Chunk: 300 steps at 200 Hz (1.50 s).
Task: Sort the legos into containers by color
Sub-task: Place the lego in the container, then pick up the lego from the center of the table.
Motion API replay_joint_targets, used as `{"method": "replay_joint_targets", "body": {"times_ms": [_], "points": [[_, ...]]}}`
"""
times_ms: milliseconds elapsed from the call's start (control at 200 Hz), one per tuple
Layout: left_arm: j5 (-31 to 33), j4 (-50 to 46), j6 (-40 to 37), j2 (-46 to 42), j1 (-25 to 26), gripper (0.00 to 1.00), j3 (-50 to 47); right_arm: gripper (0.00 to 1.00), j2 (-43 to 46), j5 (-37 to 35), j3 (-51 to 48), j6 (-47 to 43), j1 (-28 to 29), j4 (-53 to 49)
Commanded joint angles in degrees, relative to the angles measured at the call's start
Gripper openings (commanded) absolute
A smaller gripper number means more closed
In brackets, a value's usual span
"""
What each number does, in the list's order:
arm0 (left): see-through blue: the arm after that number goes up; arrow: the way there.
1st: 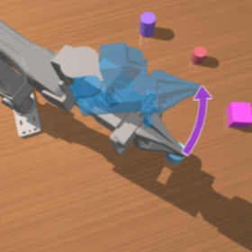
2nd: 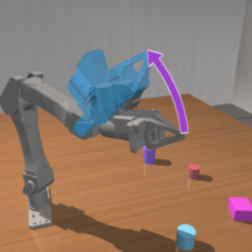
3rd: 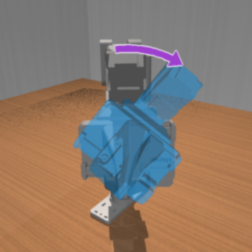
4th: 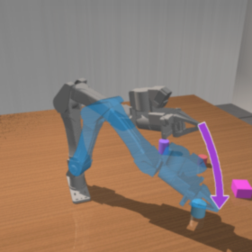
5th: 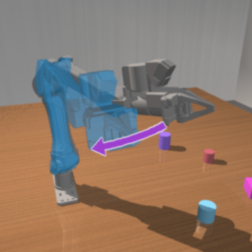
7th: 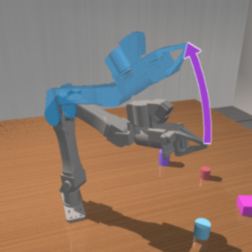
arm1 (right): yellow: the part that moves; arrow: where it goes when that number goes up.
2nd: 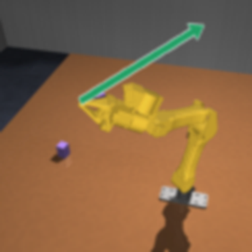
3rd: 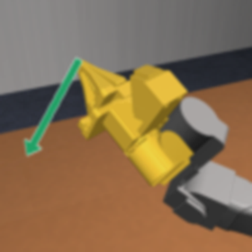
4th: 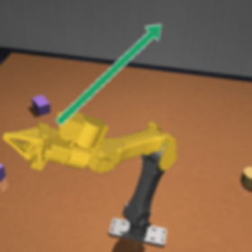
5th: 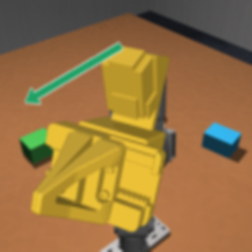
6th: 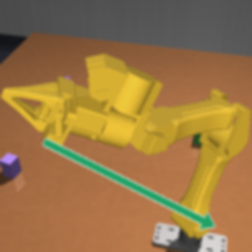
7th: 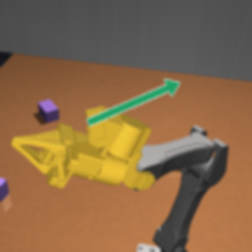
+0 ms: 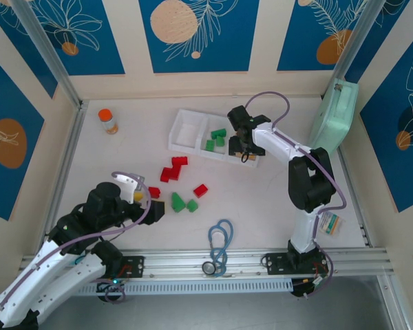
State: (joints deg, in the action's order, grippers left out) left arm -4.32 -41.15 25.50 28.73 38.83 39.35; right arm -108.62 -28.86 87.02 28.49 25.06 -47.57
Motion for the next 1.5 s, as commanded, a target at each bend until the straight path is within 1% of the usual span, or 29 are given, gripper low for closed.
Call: {"method": "replay_joint_targets", "body": {"times_ms": [0,130,255,335,475,565,630,715,865,965,1005,1075,1125,1156,1236,1316,1421,1496], "points": [[1.06,-0.34,0.25,-0.06,0.62,0.99,0.03,0.9,4.73,-1.22,0.98,1.21,0.64,-1.27],[1.86,-0.58,0.3,0.01,0.63,0.99,0.03,1.0,9.71,1.63,-0.76,2.25,1.04,-0.58],[4.3,-1.43,1.15,0.81,0.62,0.99,0.12,0.99,14.75,6.25,-3.11,2.67,1.09,0.2],[7.22,-2.28,2.26,2.4,0.59,0.99,0.18,0.99,17.58,8.82,-4.67,2.54,0.96,0.21],[9.01,-4.7,2.26,8.79,0.62,0.99,2.54,0.99,23.49,12.45,-9.28,2.1,0.64,1.87],[8.38,-4.48,2.68,12.92,0.63,0.99,3.53,0.99,27.21,14.38,-12.68,1.83,-0.08,2.62],[6.46,-2.03,2.78,15.28,0.62,0.99,3.21,0.99,29.89,14.94,-15.42,1.63,-0.67,3.65],[3.97,1.6,2.07,18.47,0.68,0.99,3.17,0.99,32.87,17.35,-19.39,0.61,-1.4,5.68],[3.55,4.95,1.06,24.07,0.89,1.0,4.57,1.0,34.45,18.74,-23.97,0.4,-3.14,6.1],[2.6,6.68,0.41,28.56,1.19,0.95,6.04,1.0,34.4,19.17,-25.43,0.55,-3.98,5.79],[1.81,7.33,-0.49,30.67,1.53,0.94,6.92,1.0,34.43,19.36,-25.88,0.57,-4.21,5.89],[-0.57,8.13,-3.29,34.71,2.03,0.95,8.84,0.99,34.67,19.56,-26.37,0.53,-4.55,6.31],[-4.81,8.04,-6.95,38.36,2.25,0.95,10.61,0.99,34.7,19.78,-26.37,0.28,-4.83,6.31],[-5.98,7.15,-8.94,40.57,2.45,0.95,12.07,0.99,34.72,19.81,-26.14,0.12,-5.08,6.05],[-4.16,4.19,-13.23,46.98,3.25,0.94,16.82,0.99,35.07,19.38,-25.33,-0.46,-5.48,4.72],[-1.99,3.21,-16.17,52.31,3.45,0.92,20.61,1.0,36.52,18.45,-25.41,-0.79,-5.8,3.89],[-1.32,3.18,-18.45,58.63,3.7,0.92,24.64,0.99,39.55,16.94,-26.62,-0.17,-6.83,3.04],[-0.79,3.6,-19.55,62.27,4.11,0.93,26.66,0.99,42.25,17.36,-28.13,0.56,-8.63,3.01]]}}
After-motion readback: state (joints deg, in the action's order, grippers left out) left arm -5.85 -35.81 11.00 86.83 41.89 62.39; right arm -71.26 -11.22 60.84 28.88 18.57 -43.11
